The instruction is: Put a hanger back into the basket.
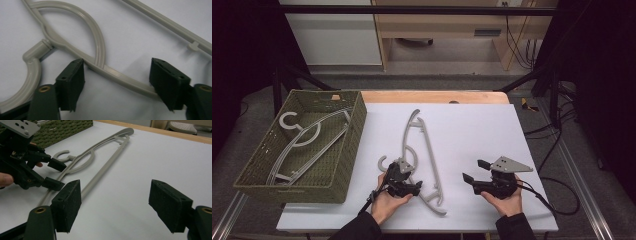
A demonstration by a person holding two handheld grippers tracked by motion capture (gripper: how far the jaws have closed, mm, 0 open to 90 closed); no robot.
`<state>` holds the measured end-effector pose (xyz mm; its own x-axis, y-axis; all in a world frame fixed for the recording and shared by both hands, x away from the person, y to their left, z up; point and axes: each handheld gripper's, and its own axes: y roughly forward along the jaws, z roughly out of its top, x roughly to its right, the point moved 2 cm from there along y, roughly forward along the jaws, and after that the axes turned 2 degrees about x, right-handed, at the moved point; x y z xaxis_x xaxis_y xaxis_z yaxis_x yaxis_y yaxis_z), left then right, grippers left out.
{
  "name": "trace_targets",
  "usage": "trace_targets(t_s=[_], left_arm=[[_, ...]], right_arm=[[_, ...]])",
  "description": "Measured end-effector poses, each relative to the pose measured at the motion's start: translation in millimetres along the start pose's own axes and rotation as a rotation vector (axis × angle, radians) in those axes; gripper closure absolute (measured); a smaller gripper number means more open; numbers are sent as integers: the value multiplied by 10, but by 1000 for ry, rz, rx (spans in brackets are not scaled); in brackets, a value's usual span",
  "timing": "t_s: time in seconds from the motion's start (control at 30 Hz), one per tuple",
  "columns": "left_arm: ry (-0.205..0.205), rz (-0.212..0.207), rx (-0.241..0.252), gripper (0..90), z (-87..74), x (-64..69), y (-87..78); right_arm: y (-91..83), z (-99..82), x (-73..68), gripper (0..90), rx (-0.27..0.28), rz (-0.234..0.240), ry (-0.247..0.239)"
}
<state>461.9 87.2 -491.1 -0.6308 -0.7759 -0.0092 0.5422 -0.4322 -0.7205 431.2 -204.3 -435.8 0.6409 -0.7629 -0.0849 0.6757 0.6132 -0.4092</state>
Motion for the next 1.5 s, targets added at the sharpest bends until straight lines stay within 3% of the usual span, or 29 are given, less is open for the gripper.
trace_targets(t_s=[0.17, 0.3, 0.67, 0.87, 0.9, 1.03, 1.13, 1.17, 1.23, 1.5], left_arm=[[20, -25, -29, 387, -27, -104, -80], [11, -45, -44, 472, -81, -205, -159], [-80, -86, -87, 637, -119, -385, -272], [-93, -101, -86, 659, -130, -426, -283], [-94, -73, -57, 666, -140, -407, -279], [-125, -72, -24, 594, -158, -394, -247], [-105, -39, -11, 583, -153, -360, -218], [-49, 24, -22, 596, -127, -292, -190], [-32, 41, -35, 616, -109, -267, -181], [-2, 30, -45, 675, -53, -305, -152]], right_arm=[[-7, 2, 3, 244, -1, -1, -4], [-12, 2, 7, 241, -3, 2, -7], [7, -8, -2, 239, -13, 0, -4], [8, -10, -1, 238, -16, 5, -8], [11, -11, 0, 237, -16, 4, -9], [19, -12, -5, 235, -16, 3, -5], [20, -12, -2, 235, -17, 2, -4], [21, -9, -5, 235, -15, 4, 3], [16, -4, -1, 235, -14, 7, -3], [11, 6, -6, 235, -9, 7, -2]])
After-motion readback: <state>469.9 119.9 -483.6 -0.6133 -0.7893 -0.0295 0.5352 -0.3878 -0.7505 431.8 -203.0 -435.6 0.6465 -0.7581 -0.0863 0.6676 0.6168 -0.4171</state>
